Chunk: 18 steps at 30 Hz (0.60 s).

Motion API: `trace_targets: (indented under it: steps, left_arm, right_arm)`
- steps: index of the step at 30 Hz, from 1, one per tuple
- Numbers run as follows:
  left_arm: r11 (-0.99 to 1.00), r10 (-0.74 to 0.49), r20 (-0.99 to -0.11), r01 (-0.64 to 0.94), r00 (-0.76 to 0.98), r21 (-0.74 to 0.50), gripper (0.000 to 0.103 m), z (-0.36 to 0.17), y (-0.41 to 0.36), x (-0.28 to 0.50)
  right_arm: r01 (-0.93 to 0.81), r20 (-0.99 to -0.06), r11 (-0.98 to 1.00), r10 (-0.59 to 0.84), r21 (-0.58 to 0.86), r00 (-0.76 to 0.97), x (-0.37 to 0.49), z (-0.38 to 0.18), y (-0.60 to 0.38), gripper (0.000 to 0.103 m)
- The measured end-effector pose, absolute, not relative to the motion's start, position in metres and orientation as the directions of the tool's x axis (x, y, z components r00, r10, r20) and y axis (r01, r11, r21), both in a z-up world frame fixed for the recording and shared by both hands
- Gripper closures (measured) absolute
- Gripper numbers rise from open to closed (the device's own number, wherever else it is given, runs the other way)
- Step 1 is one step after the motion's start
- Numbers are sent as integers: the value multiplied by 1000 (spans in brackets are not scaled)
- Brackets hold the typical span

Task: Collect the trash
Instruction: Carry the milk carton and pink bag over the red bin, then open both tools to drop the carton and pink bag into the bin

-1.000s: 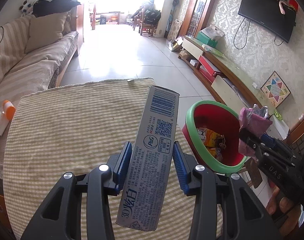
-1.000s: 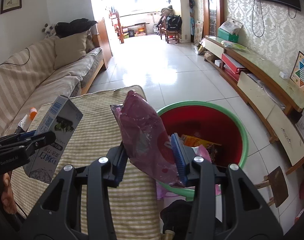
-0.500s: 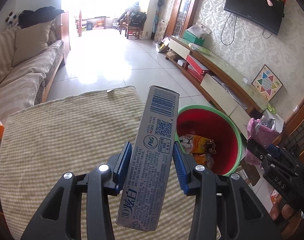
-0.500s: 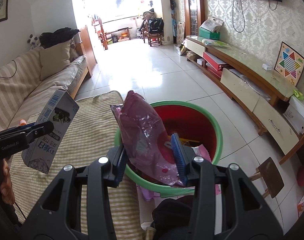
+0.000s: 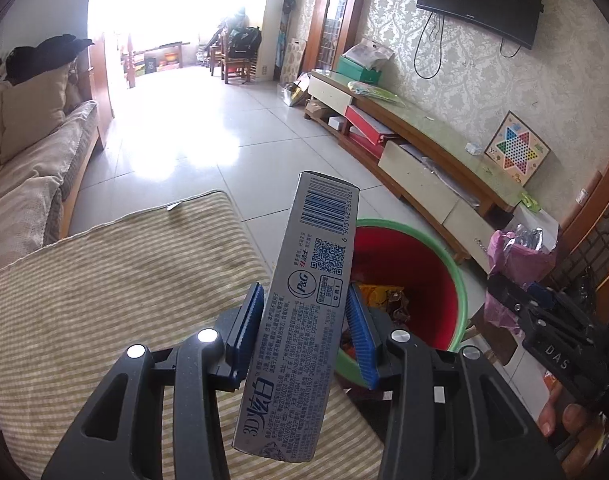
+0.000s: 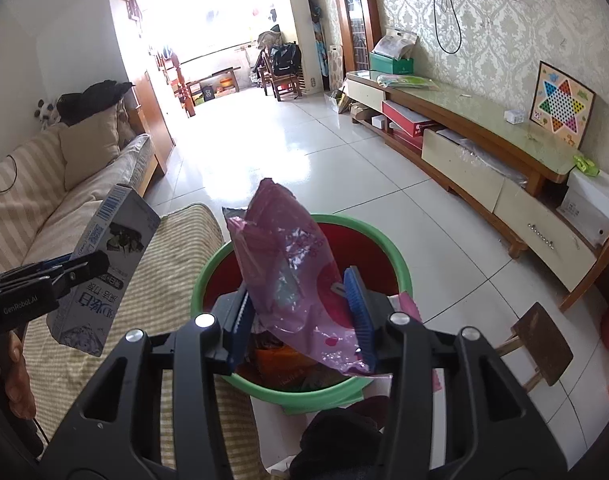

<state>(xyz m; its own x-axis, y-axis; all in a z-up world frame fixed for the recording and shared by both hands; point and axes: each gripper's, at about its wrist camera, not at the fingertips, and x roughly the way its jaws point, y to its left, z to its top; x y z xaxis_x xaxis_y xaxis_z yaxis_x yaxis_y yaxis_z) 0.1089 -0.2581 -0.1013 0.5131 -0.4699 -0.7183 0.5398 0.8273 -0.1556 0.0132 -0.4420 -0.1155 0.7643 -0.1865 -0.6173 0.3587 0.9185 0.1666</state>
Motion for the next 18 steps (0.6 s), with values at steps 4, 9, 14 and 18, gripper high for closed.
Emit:
trace_targets:
  steps: [4,9,14,18]
  left_arm:
    - [815,-485,-720,556,497,-165,64,-102,-273,111]
    - [787,-510,-725,591,463,-176,64,-107,-295,113]
    - [763,-517,-740,624,430,-171,64,-118,-325,113]
    - [757,-510,-750,634,420,-159,62,-126,-344,116]
  right_arm:
    - [363,-617,917,-192,163,763,17,-117,-449,60]
    - [373,-608,914,-206,160,767,15,-115,-454,60]
    - [396,-605,904,-226,162,764,6,-114,-464,60]
    - [414,-613,896,-236,163,754,1,-118,-471,60]
